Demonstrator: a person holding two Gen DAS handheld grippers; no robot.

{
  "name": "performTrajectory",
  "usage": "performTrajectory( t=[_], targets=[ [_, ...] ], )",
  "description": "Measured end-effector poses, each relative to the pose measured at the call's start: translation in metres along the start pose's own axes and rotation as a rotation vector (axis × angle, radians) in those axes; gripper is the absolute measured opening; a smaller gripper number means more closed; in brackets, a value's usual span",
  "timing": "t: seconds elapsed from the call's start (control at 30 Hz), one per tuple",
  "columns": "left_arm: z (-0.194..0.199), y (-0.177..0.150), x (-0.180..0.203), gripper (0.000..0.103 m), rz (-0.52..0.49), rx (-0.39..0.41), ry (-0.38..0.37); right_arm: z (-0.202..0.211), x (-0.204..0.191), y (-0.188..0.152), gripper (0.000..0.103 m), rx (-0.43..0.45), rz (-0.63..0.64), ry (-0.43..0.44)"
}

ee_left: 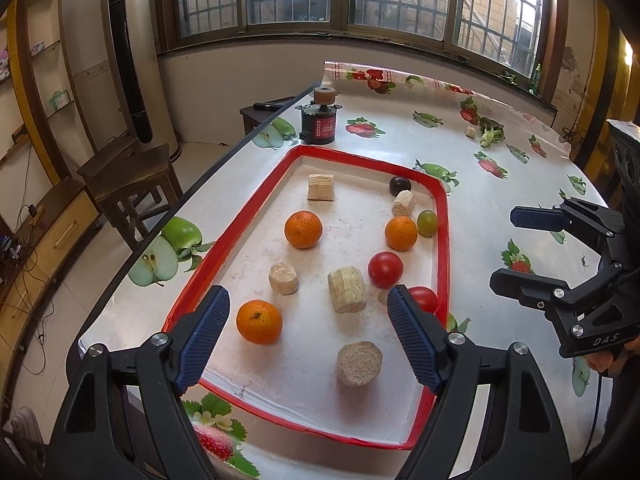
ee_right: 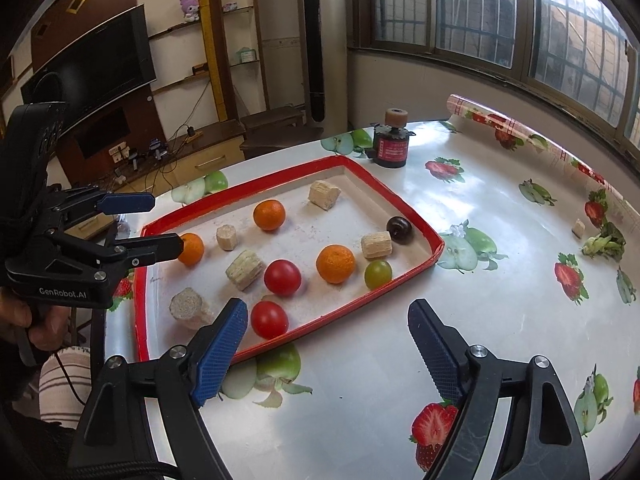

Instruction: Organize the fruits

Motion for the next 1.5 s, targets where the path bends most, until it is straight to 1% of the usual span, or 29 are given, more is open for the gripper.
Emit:
performTrajectory(
  t=[0.1, 0.2, 0.27, 0.4, 0.57, 0.7, 0.93, 1.1, 1.23, 1.33, 1.4, 1.43, 1.5],
  targets=[
    [0.007, -0.005, 0.006, 0.082, -0.018, 0.012, 0.006, 0.004, -0.006, -0.004, 0.086, 0.001, 0.03, 0.031],
    [0.014, -0.008, 0.01, 0.082, -0.045, 0.029, 0.044, 0.007, -0.014, -0.009, 0.087, -0.009, 0.076, 0.049],
    [0.019, -0.011, 0.011, 0.082, -0.057, 0.034, 0.051, 0.009, -0.021, -0.013, 0.087, -0.012, 0.117, 0.056],
    [0.026, -0.015, 0.01, 0.082, -0.051, 0.04, 0.055, 0.014, -0.03, -0.021, 0.087, -0.019, 0.175, 0.068],
    [0.033, -0.02, 0.01, 0.082, -0.054, 0.046, 0.066, 0.02, -0.037, -0.027, 0.088, -0.011, 0.213, 0.086],
    [0.038, -0.025, 0.012, 0.082, -0.06, 0.061, 0.071, 0.023, -0.04, -0.03, 0.088, -0.003, 0.232, 0.088],
    [0.044, -0.03, 0.009, 0.082, -0.039, 0.074, 0.074, 0.023, -0.042, -0.036, 0.088, -0.006, 0.261, 0.08],
    [0.045, -0.032, 0.011, 0.082, -0.042, 0.072, 0.068, 0.021, -0.042, -0.038, 0.088, -0.01, 0.262, 0.077],
    [0.043, -0.034, 0.015, 0.082, -0.046, 0.063, 0.045, 0.018, -0.043, -0.04, 0.088, -0.016, 0.27, 0.069],
    [0.045, -0.034, 0.017, 0.082, -0.052, 0.071, 0.046, 0.017, -0.044, -0.041, 0.088, -0.017, 0.273, 0.063],
    [0.048, -0.034, 0.016, 0.082, -0.051, 0.085, 0.055, 0.021, -0.043, -0.039, 0.088, 0.013, 0.271, 0.042],
    [0.051, -0.033, 0.015, 0.082, -0.047, 0.098, 0.061, 0.025, -0.042, -0.037, 0.088, 0.041, 0.264, 0.031],
    [0.058, -0.03, 0.012, 0.081, -0.041, 0.125, 0.078, 0.039, -0.038, -0.029, 0.088, 0.107, 0.229, 0.036]
  ],
)
Point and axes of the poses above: each gripper's, at about its wrist camera, not at the fingertips, and z roughly against the way its jaws point, x to its right, y to its top, the point moved 2 cm from there along -z, roughly the way its jaws point, and after that the axes turned 5 degrees about -z, right-handed, at the moved point
